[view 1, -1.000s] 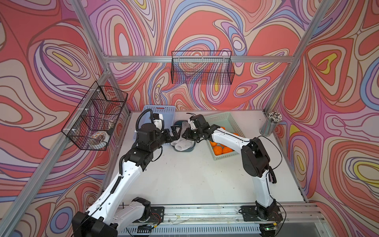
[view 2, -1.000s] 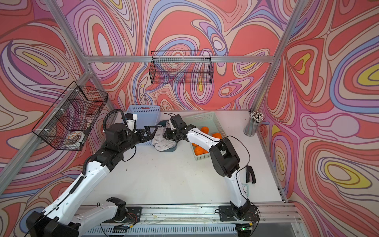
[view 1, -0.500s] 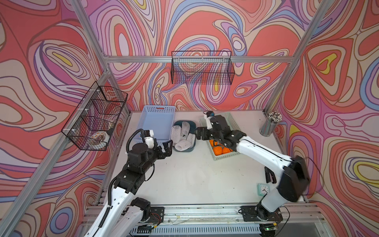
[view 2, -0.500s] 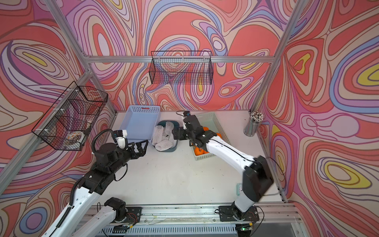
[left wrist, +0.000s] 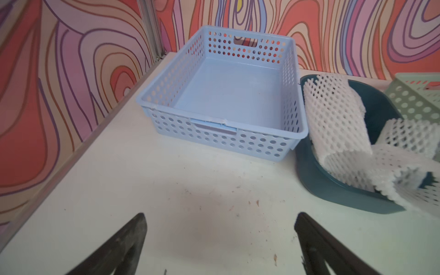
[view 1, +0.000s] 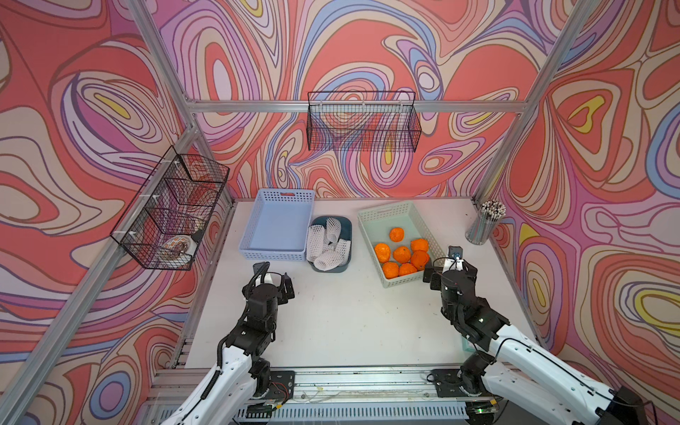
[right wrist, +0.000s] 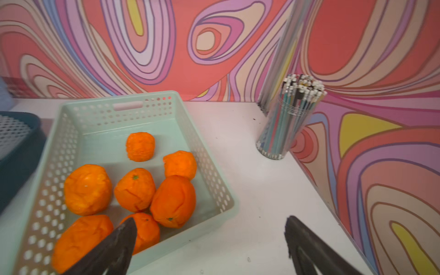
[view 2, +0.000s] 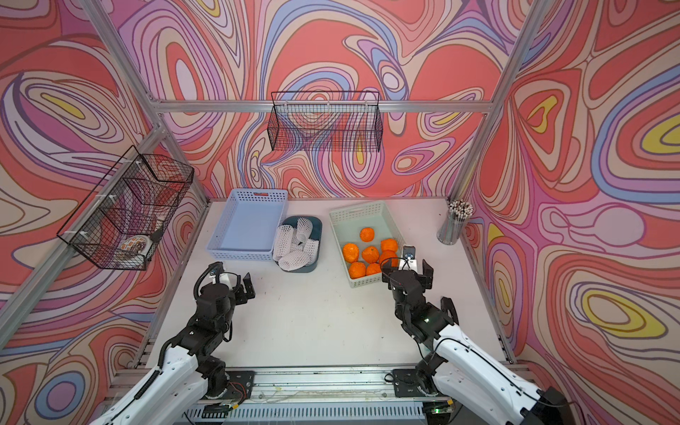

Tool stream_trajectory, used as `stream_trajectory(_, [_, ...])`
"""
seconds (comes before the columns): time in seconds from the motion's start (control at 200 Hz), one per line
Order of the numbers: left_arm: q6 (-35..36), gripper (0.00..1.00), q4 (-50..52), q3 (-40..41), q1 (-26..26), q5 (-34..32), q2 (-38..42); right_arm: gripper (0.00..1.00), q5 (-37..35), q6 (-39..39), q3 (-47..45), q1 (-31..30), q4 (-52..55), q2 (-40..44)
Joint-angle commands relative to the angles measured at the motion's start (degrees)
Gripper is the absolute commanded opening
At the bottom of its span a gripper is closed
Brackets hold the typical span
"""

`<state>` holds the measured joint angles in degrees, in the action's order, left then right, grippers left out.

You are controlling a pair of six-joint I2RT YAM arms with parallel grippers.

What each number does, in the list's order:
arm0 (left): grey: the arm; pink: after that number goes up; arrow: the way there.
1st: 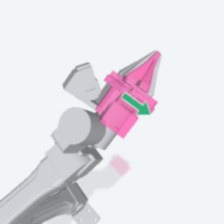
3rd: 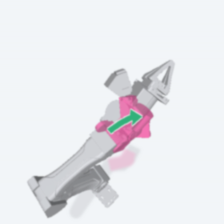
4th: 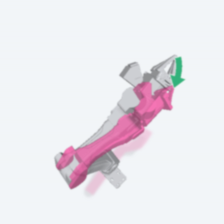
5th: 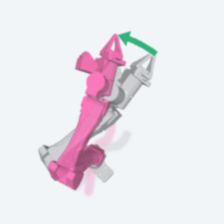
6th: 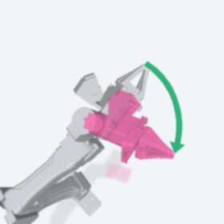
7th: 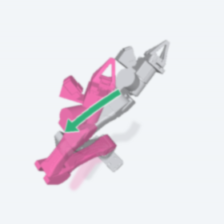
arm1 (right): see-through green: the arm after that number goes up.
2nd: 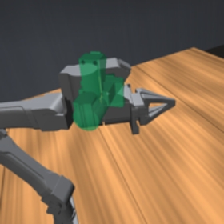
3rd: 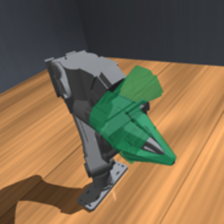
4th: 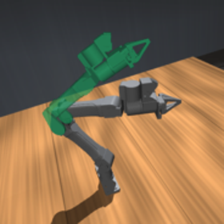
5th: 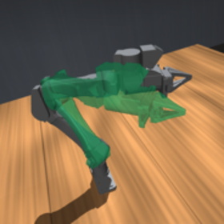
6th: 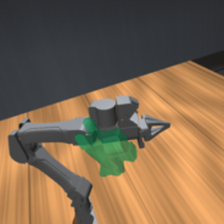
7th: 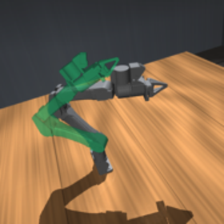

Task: Remove foam nets from oranges
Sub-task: Reset both arms

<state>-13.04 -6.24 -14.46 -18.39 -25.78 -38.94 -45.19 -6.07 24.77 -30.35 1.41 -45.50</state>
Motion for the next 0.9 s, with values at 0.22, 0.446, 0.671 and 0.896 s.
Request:
stream_trajectory(0.22, [6.09,1.0,-27.65,5.66,8.38,5.4,-12.53,0.98,10.79,1.65,-8.59,13.65,-24.61,-11.0])
stream_trajectory(0.446, [4.24,1.0,-48.09,5.81,13.64,15.01,-30.49,0.98,12.41,7.22,-13.24,13.7,-51.42,-26.2])
stream_trajectory(0.671, [4.1,1.0,-40.64,-1.39,15.57,22.92,-35.97,0.98,14.07,13.45,-10.65,14.18,-71.99,-42.58])
stream_trajectory(0.896, [3.89,1.0,-47.31,4.0,16.11,23.14,-32.7,0.98,14.18,15.55,-10.1,15.17,-86.3,-53.68])
